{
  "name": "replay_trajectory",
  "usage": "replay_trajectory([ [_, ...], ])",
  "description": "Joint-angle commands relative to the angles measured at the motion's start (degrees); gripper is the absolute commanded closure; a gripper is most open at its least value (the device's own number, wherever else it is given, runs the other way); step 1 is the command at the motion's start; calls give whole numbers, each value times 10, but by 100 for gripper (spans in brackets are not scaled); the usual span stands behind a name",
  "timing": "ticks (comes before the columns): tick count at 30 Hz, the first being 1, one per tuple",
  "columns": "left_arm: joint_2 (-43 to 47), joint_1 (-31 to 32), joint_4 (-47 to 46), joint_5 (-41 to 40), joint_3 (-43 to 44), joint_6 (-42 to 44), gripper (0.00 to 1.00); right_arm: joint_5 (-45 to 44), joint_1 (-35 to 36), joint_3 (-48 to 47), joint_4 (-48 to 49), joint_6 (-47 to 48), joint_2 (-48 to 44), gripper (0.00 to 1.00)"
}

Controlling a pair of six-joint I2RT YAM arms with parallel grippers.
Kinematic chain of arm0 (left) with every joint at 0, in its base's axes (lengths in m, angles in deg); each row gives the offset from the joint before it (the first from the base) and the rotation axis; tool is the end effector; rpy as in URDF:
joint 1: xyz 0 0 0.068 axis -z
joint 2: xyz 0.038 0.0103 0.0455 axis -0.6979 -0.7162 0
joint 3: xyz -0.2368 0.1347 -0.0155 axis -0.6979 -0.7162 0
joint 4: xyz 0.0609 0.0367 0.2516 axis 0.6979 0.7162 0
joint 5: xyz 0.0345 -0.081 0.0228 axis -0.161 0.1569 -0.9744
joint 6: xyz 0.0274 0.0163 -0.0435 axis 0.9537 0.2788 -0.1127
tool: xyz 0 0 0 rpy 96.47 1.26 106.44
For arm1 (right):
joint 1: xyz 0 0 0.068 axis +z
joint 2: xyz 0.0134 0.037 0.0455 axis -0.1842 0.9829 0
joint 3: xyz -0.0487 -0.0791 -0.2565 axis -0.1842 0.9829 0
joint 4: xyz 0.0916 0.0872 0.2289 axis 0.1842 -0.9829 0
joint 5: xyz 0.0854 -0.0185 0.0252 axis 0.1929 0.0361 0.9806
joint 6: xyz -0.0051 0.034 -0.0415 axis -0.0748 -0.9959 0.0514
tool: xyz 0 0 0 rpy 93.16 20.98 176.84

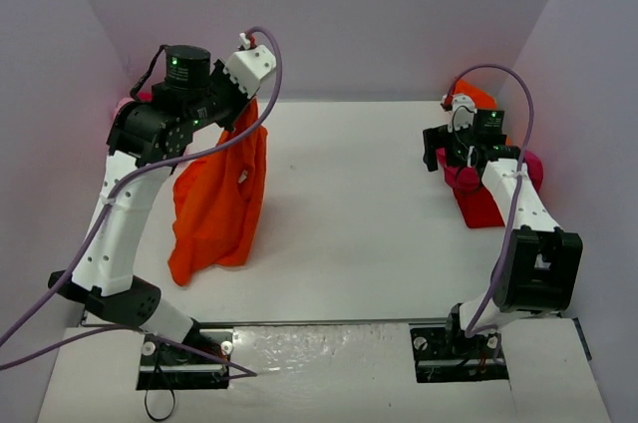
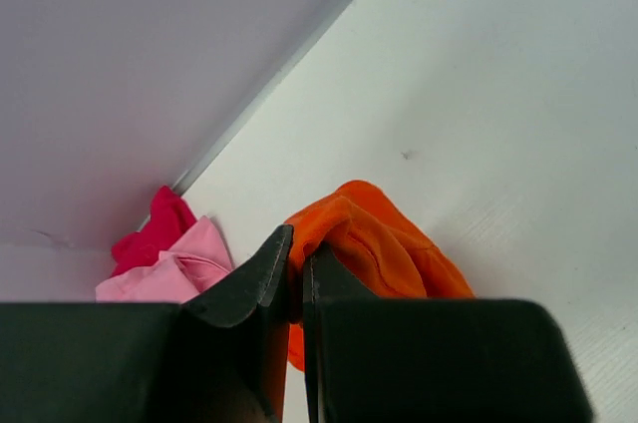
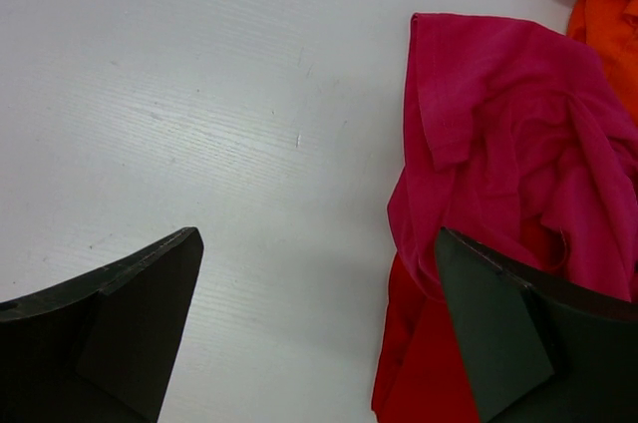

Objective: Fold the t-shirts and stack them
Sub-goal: Flatten out the tshirt

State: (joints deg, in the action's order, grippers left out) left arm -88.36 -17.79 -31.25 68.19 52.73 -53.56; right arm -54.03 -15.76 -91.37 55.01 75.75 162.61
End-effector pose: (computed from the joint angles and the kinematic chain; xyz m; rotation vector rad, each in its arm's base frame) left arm 0.2326 -0.1216 0.5379 0.8861 1.6514 -0.1663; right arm 0.3487 -0.0187 0.3005 -0.4411 1.9713 0.1198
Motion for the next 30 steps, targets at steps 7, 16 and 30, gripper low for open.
replay_trajectory([
  [7, -39, 67, -24, 31, 77, 15, 94, -9, 5, -20, 13, 7, -19, 0],
  [16, -72, 149, -77, -169, 29, 82, 99, 33, 10, -27, -6, 20, -16, 0],
  [30, -148, 359, 188, -46, 19, 220, 100, 15, 22, -28, -13, 36, -7, 0],
])
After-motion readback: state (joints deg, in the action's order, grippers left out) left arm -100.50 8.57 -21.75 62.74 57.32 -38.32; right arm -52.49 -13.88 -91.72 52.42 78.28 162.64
